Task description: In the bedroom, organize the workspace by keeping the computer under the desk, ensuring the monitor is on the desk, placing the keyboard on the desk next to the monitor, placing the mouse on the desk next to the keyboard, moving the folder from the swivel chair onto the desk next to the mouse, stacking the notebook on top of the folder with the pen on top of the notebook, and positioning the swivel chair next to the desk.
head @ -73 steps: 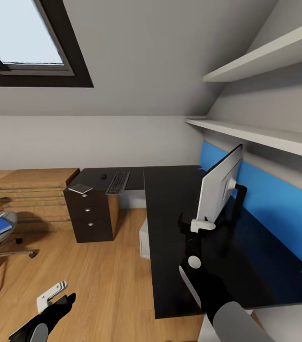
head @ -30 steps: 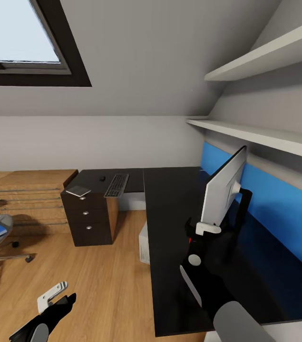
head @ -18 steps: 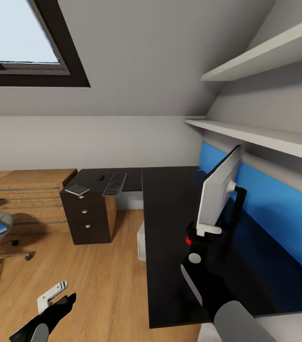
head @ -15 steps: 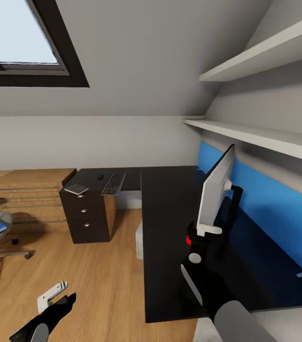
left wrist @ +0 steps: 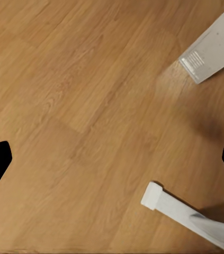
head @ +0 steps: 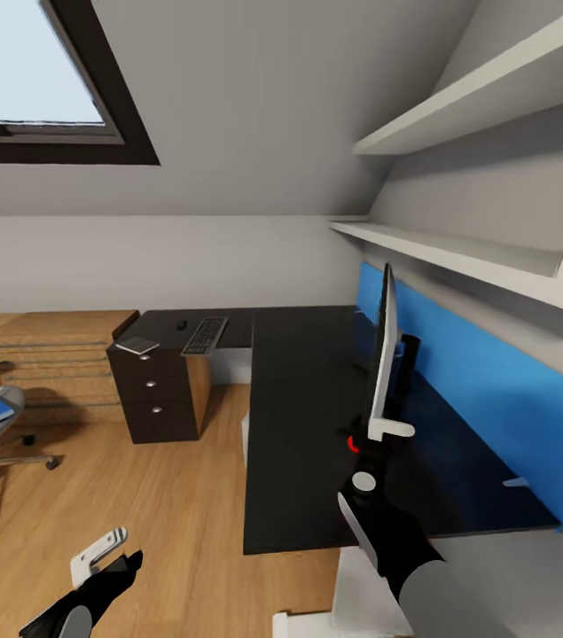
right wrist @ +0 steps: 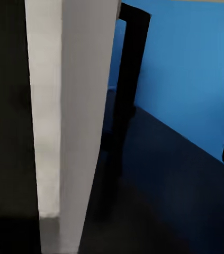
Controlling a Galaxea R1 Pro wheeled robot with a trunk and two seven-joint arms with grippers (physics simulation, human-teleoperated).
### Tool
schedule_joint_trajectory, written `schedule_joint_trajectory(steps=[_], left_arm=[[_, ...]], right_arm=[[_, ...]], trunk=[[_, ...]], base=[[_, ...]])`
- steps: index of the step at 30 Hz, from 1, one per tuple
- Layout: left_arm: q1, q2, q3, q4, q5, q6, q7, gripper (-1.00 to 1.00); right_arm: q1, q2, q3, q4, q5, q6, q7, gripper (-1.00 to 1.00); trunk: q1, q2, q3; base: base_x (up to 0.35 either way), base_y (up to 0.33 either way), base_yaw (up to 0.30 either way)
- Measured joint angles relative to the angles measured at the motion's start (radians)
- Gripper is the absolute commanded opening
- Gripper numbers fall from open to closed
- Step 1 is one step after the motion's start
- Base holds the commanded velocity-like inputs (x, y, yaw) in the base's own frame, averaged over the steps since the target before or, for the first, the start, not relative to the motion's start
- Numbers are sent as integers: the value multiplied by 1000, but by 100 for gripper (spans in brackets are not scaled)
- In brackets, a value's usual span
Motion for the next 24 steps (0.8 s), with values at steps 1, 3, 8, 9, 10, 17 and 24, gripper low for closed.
schedule_joint_trajectory(steps=[1,3,8,9,10,17,24], left_arm=[[0,0,0,0,0,0,0,100],[0,0,0,1,0,0,0,100],[0,1,0,2,0,0,0,100],[0,1,0,2,0,0,0,100],[0,1,0,2,0,0,0,100],[0,1,0,2,0,0,0,100],[0,1,0,2,0,0,0,100]], right_arm=[[0,0,0,1,-1,0,1,100],[0,0,0,2,-2,-1,4,100],[0,0,-1,3,-2,-2,5,100],[0,0,-1,3,-2,-2,5,100],[0,0,-1,3,-2,-2,5,100],[0,0,-1,2,-2,-2,5,100],[0,0,-1,3,-4,-4,7,100]], trunk=[[0,0,0],[0,0,0],[0,0,0],[0,0,0],[0,0,0],[0,0,0],[0,0,0]], base=[[-256,-200,0],[-227,-190,0],[-146,-120,0],[-100,-79,0],[-97,-76,0],[-67,-72,0],[-3,-51,0]])
